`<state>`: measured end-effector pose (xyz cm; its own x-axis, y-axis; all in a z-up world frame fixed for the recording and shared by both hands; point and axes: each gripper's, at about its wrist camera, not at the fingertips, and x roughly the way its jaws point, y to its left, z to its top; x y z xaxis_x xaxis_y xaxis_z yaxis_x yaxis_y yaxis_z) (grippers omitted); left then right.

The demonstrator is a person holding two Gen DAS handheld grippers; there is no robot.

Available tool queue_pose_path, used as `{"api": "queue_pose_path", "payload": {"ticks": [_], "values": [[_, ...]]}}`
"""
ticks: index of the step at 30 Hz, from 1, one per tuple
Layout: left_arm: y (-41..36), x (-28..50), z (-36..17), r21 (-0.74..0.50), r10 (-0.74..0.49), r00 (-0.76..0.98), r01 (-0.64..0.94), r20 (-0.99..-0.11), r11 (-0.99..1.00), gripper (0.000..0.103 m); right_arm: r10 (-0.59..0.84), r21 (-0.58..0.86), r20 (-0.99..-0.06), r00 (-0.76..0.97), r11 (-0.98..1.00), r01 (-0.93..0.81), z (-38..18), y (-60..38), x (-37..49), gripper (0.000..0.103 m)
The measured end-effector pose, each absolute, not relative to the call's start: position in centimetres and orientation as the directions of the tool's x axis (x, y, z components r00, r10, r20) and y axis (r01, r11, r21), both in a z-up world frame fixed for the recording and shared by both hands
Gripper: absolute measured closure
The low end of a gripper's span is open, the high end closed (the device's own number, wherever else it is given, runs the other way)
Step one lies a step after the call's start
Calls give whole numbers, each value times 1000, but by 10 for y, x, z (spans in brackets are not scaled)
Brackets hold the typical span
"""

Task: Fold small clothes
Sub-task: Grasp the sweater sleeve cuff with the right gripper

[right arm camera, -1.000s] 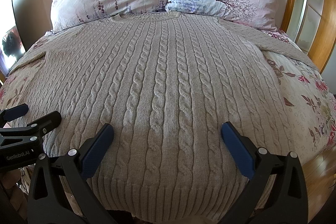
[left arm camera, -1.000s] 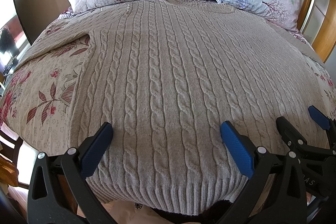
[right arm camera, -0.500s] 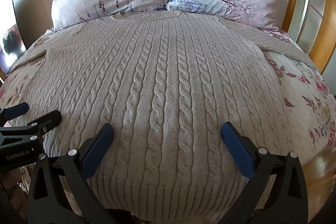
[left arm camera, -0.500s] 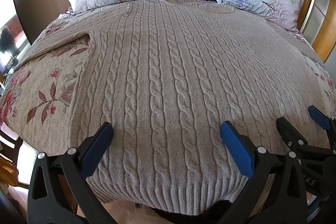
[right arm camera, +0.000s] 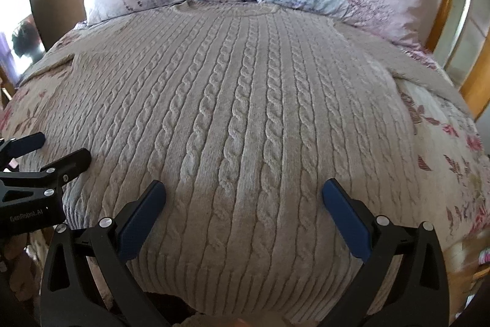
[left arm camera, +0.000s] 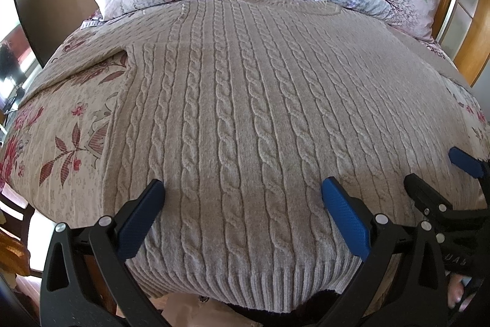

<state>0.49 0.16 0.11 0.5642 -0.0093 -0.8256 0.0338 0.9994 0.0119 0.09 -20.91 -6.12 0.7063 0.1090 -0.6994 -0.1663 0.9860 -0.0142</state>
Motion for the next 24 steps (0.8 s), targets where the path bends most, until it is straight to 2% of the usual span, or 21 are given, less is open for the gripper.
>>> {"api": "queue_pose_path", "payload": {"ticks": [4, 6, 10, 13, 16, 18, 24], "values": [[5, 12, 4, -11, -38, 587, 49, -809, 999, 2, 156, -17, -664, 731, 975, -224, -59, -217, 7, 1], [9, 18, 8, -31, -57, 607, 53, -793, 998, 2, 144, -5, -645, 750, 981, -193, -52, -230, 15, 1], [10, 35, 18, -5, -43, 647, 61, -761, 998, 2, 155, 147, -584, 797, 986, -84, -25, -292, 39, 2], [6, 48, 25, 12, -42, 663, 77, -747, 997, 2, 126, 281, -552, 824, 959, 41, -6, -356, 64, 11], [6, 61, 30, -1, -68, 675, 98, -734, 995, 2, 88, 400, -557, 826, 900, 174, -1, -417, 90, 26], [5, 70, 32, 9, -56, 681, 92, -730, 996, 2, 62, 463, -576, 815, 846, 264, -8, -452, 102, 42], [2, 93, 30, 22, -36, 669, 78, -742, 997, 2, 41, 607, -632, 774, 647, 462, -39, -533, 130, 60]]}}
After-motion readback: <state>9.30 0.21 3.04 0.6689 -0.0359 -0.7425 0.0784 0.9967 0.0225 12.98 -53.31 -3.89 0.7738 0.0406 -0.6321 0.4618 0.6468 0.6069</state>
